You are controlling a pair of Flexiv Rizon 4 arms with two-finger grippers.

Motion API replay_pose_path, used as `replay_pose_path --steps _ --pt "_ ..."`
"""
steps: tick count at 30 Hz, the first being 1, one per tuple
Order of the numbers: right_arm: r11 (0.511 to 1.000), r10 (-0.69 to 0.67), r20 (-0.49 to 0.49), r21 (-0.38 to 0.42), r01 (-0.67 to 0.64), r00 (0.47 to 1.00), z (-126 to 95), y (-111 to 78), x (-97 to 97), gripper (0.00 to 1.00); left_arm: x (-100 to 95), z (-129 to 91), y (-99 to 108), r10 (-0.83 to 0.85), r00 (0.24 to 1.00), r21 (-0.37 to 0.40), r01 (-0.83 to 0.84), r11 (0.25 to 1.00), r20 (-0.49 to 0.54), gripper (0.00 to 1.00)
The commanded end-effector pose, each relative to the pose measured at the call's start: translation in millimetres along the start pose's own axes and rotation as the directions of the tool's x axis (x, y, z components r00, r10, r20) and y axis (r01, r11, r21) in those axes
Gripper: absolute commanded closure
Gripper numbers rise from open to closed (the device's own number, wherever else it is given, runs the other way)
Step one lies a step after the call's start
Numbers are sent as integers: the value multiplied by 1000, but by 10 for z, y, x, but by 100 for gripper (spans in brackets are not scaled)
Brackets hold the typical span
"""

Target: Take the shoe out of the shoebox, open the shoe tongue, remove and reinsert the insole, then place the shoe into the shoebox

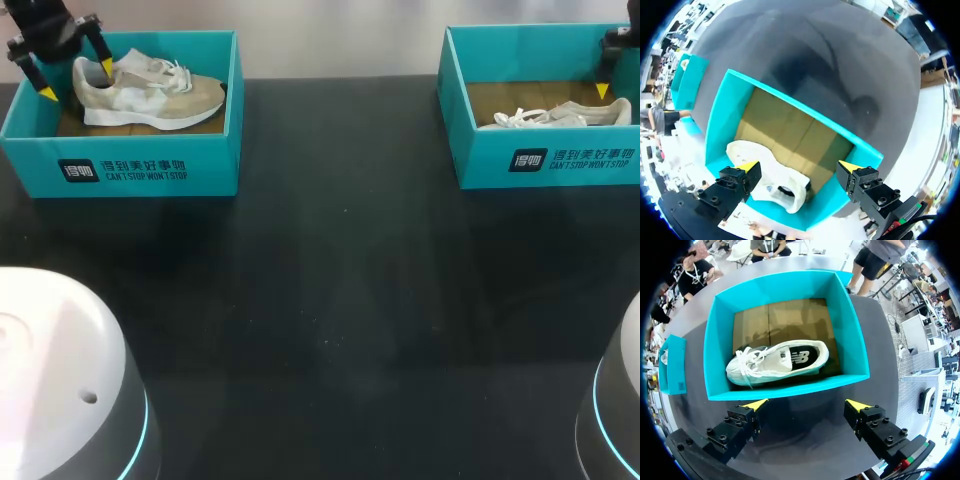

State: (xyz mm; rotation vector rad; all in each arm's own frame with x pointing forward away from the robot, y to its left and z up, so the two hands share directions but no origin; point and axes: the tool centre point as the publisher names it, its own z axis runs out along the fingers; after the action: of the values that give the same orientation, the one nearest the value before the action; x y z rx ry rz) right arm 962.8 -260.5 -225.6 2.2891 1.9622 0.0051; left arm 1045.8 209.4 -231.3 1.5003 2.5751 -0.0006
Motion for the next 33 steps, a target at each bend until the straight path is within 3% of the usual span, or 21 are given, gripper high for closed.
replay_pose_path --steps 1,6,11,13,15,28,33 --pt "1000 0 0 -1 0 1000 -1 -6 -1 0 -42 34 230 48 999 49 -48 998 4 0" --pt "1000 0 0 -1 0 1000 -1 -6 -1 0 -24 38 423 208 978 76 -210 975 32 0" --pt "1000 0 0 -1 0 1000 -1 -6 -1 0 -58 64 833 321 947 61 -321 945 11 0" --pt "1000 0 0 -1 0 1000 -1 -6 -1 0 -50 89 983 362 932 4 -362 932 -14 0" --pt "1000 0 0 -1 0 1000 -1 -6 -1 0 -25 78 1106 411 911 -1 -411 911 -10 0" --pt "1000 0 0 -1 0 1000 -1 -6 -1 0 -25 78 1106 411 911 -1 -411 911 -10 0" --pt "1000 0 0 -1 0 1000 -1 -6 -1 0 -56 262 1421 427 904 18 -426 904 -35 0"
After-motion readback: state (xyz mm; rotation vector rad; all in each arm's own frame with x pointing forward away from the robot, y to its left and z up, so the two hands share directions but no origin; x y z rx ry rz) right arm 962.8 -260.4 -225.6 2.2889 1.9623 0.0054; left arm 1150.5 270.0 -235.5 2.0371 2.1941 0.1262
